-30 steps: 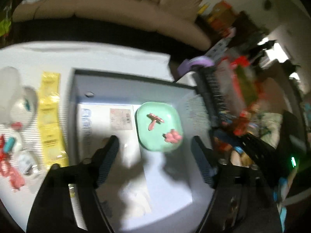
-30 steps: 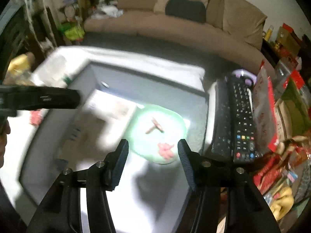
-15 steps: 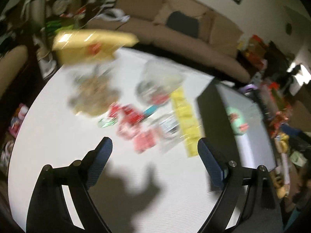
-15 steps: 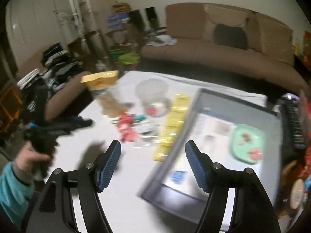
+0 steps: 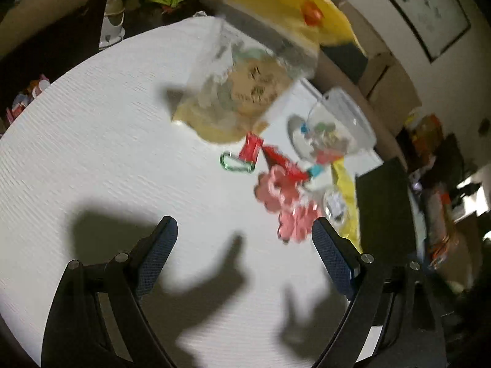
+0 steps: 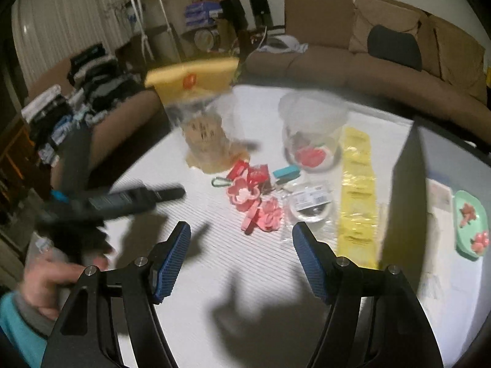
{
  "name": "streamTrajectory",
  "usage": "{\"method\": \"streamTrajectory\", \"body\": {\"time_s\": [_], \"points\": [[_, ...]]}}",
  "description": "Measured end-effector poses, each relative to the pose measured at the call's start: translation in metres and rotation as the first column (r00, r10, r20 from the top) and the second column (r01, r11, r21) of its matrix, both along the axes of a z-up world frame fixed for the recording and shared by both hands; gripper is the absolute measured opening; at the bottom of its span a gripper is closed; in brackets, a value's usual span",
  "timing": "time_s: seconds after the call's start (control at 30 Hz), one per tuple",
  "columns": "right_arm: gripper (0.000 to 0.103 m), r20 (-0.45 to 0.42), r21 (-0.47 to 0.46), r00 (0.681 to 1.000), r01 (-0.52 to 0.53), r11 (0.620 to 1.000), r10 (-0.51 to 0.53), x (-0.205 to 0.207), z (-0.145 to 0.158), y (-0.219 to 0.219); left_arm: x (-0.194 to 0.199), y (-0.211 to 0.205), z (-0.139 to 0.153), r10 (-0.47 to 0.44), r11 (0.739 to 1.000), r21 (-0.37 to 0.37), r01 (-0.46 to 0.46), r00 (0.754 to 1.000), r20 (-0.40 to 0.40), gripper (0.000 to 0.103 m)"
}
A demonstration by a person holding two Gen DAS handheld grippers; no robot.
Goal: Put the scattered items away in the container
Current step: 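Carry both pink clips over the green plate in the grey box and release, then grasp a pink flower clip with the left gripper while the right grasps the pink flower cutter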
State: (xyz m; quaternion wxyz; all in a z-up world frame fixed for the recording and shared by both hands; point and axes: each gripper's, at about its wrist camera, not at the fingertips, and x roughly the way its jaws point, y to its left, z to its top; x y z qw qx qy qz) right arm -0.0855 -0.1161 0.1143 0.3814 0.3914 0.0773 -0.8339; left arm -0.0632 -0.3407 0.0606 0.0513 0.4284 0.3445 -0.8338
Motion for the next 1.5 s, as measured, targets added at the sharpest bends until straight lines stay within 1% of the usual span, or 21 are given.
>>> {"method": "streamTrajectory", "body": {"time_s": [0.1, 0.17, 0.3, 0.37, 0.43, 0.5, 0.57, 0.63, 0.7, 0.73, 0.8, 0.9, 0.97, 1.07, 1.17, 1.23, 1.33, 1.43, 1.5], "points": [[0.072, -0.018, 0.023, 1.0, -0.021, 1.0, 0.021, -0.01, -0.018, -0.021, -0.002, -0.013, -0.002, 0.038, 0.999, 0.021, -0.038, 0.999, 0.035, 0.089], [0.072, -0.02, 0.058, 0.999, -0.039, 0.998, 0.04, -0.02, -0.03, -0.041, 0.0, -0.018, -0.004, 0.056, 0.997, 0.055, -0.057, 0.998, 0.032, 0.089], [0.072, 0.009, 0.125, 0.998, -0.064, 0.99, 0.064, -0.045, -0.056, -0.077, 0.0, -0.018, -0.001, 0.046, 0.996, 0.081, -0.047, 0.999, 0.009, 0.089], [0.072, 0.017, 0.166, 0.998, -0.07, 0.984, 0.068, -0.056, -0.07, -0.091, 0.0, -0.022, -0.003, 0.055, 0.993, 0.102, -0.056, 0.998, 0.015, 0.089], [0.072, 0.026, 0.204, 0.997, -0.073, 0.976, 0.069, -0.066, -0.082, -0.102, 0.0, -0.027, -0.005, 0.069, 0.987, 0.141, -0.071, 0.997, 0.019, 0.089], [0.072, 0.028, 0.229, 0.997, -0.076, 0.97, 0.071, -0.073, -0.089, -0.109, 0.002, -0.03, -0.005, 0.078, 0.983, 0.168, -0.079, 0.997, 0.017, 0.089], [0.072, 0.045, 0.236, 0.996, -0.088, 0.968, 0.08, -0.079, -0.095, -0.115, 0.002, -0.03, -0.002, 0.081, 0.983, 0.166, -0.082, 0.997, 0.008, 0.089], [0.071, 0.035, 0.254, 0.994, -0.107, 0.961, 0.101, -0.079, -0.099, -0.12, 0.003, -0.03, 0.001, 0.083, 0.983, 0.161, -0.082, 0.997, 0.002, 0.089], [0.054, 0.017, 0.277, 0.992, -0.122, 0.953, 0.122, -0.075, -0.102, -0.122, 0.003, -0.029, 0.001, 0.081, 0.983, 0.163, -0.08, 0.997, -0.002, 0.089], [0.052, 0.018, 0.279, 0.992, -0.128, 0.952, 0.128, -0.073, -0.101, -0.121, 0.002, -0.029, 0.001, 0.08, 0.984, 0.161, -0.079, 0.997, -0.001, 0.089], [0.052, 0.059, 0.237, 0.99, -0.14, 0.961, 0.13, -0.069, -0.096, -0.112, 0.001, -0.028, 0.0, 0.077, 0.985, 0.153, -0.077, 0.997, 0.006, 0.089], [0.05, 0.063, 0.183, 0.989, -0.143, 0.973, 0.134, -0.055, -0.079, -0.089, -0.001, -0.025, -0.003, 0.072, 0.987, 0.14, -0.073, 0.997, 0.015, 0.089], [0.05, 0.072, 0.113, 0.99, -0.132, 0.985, 0.124, -0.045, -0.059, -0.065, -0.003, -0.021, -0.005, 0.054, 0.99, 0.126, -0.057, 0.998, 0.022, 0.089], [0.05, 0.086, 0.006, 0.992, -0.094, 0.996, 0.093, -0.034, -0.026, -0.025, -0.009, -0.008, -0.008, 0.003, 0.996, 0.092, -0.006, 0.999, 0.034, 0.089], [0.05, 0.091, -0.045, 0.995, -0.047, 0.998, 0.051, -0.022, 0.001, 0.011, -0.017, 0.013, -0.012, -0.071, 0.997, 0.04, 0.069, 0.996, 0.045, 0.089], [0.05, 0.095, -0.067, 0.995, -0.027, 0.997, 0.033, -0.012, 0.014, 0.03, -0.022, 0.032, -0.015, -0.129, 0.992, -0.005, 0.129, 0.99, 0.052, 0.089], [0.05, 0.092, -0.073, 0.996, -0.011, 0.997, 0.018, 0.001, 0.027, 0.046, -0.031, 0.062, -0.026, -0.205, 0.975, -0.066, 0.21, 0.976, 0.078, 0.089], [0.05, 0.112, -0.084, 0.994, 0.001, 0.997, 0.009, 0.007, 0.029, 0.06, -0.041, 0.083, -0.04, -0.23, 0.958, -0.147, 0.246, 0.966, 0.117, 0.088], [0.05, 0.118, -0.088, 0.993, 0.002, 0.996, 0.008, 0.013, 0.029, 0.069, -0.043, 0.093, -0.041, -0.234, 0.942, -0.22, 0.253, 0.966, 0.11, 0.089]]}}
